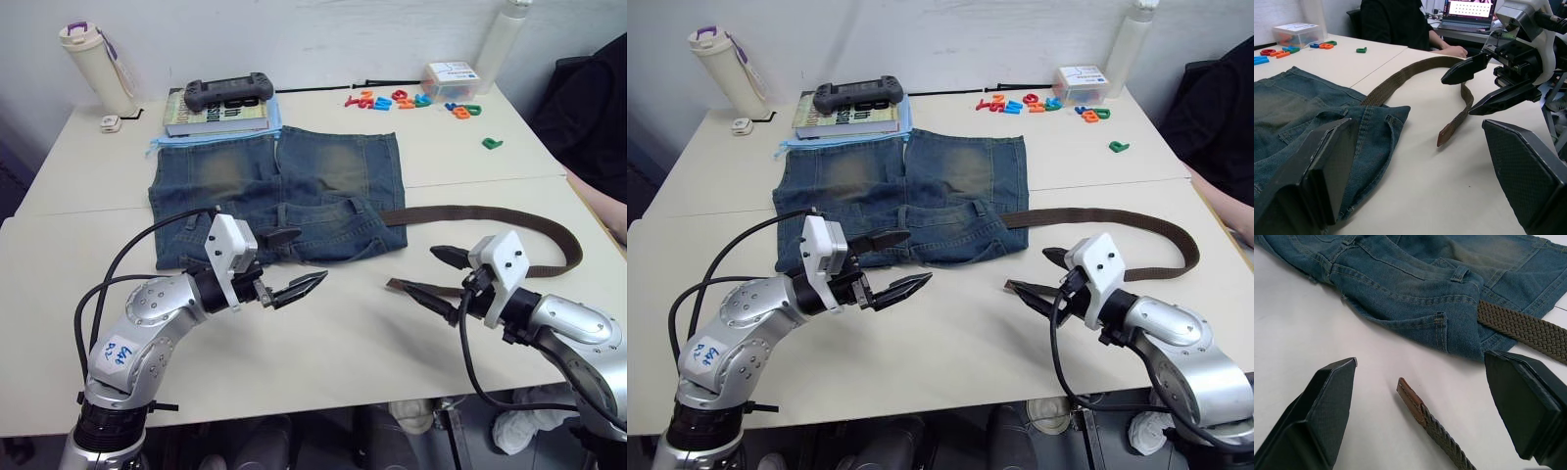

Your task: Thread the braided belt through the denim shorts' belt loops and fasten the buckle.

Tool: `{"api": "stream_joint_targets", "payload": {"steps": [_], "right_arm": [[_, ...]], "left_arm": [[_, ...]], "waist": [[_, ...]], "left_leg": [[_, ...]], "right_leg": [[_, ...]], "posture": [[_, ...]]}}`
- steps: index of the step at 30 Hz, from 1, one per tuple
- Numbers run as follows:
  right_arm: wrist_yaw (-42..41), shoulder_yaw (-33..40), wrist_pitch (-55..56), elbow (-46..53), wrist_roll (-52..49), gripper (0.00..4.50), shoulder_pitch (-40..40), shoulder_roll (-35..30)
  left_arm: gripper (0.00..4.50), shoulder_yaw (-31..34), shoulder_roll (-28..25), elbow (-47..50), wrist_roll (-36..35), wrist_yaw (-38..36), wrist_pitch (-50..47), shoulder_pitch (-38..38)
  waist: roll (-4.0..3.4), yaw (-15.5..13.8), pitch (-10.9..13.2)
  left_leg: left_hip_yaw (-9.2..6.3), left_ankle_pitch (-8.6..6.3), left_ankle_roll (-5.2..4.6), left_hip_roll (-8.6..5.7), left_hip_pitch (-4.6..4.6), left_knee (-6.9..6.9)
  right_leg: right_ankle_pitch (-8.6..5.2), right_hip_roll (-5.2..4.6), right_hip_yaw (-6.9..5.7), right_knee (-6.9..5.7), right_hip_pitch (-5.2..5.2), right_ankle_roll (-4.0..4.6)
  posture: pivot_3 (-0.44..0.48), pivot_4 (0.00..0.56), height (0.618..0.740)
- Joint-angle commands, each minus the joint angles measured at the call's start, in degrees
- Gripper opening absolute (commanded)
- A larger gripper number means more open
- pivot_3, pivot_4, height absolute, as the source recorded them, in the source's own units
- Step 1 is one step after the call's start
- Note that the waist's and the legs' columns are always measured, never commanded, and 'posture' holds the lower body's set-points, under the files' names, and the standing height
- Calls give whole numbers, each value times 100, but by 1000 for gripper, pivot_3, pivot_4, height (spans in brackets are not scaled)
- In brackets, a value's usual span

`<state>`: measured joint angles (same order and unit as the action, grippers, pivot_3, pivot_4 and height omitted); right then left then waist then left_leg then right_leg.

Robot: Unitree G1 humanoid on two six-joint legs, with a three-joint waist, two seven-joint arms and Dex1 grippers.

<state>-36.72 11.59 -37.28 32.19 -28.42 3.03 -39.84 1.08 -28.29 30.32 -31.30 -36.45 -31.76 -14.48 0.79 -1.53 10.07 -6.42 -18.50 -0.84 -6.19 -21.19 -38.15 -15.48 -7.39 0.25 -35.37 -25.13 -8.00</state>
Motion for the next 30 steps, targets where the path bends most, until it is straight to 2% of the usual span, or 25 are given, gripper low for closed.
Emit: {"api": "stream_joint_targets", "payload": {"steps": [1,9,17,30], "right_arm": [[18,141,124,210,-42,4500,-50,-1],[-407,59,144,-49,188,4500,-124,-538],[-941,-595,109,-973,835,4500,191,-1448],[-1456,-1242,-161,-1928,1319,4500,778,-1892]], "left_arm": [[4446,-27,-72,-30,-53,-143,48,-97],[4446,-91,-44,-148,-50,-319,142,-141],[4446,-79,-51,-119,-17,-390,209,-100],[4446,-89,0,20,-28,-261,189,9]], "waist": [[0,0,0],[0,-1,0],[0,-1,0],[0,1,0]], "left_leg": [[0,0,0,0,0,0],[0,0,0,0,0,0],[2,0,-1,1,0,0],[4,0,-1,0,0,-1]], "right_leg": [[0,0,0,0,0,0],[0,0,0,0,0,0],[0,0,-2,2,1,0],[0,-1,1,2,0,0]], "posture": [[0,150,713],[0,150,713],[0,150,713],[0,150,713]]}}
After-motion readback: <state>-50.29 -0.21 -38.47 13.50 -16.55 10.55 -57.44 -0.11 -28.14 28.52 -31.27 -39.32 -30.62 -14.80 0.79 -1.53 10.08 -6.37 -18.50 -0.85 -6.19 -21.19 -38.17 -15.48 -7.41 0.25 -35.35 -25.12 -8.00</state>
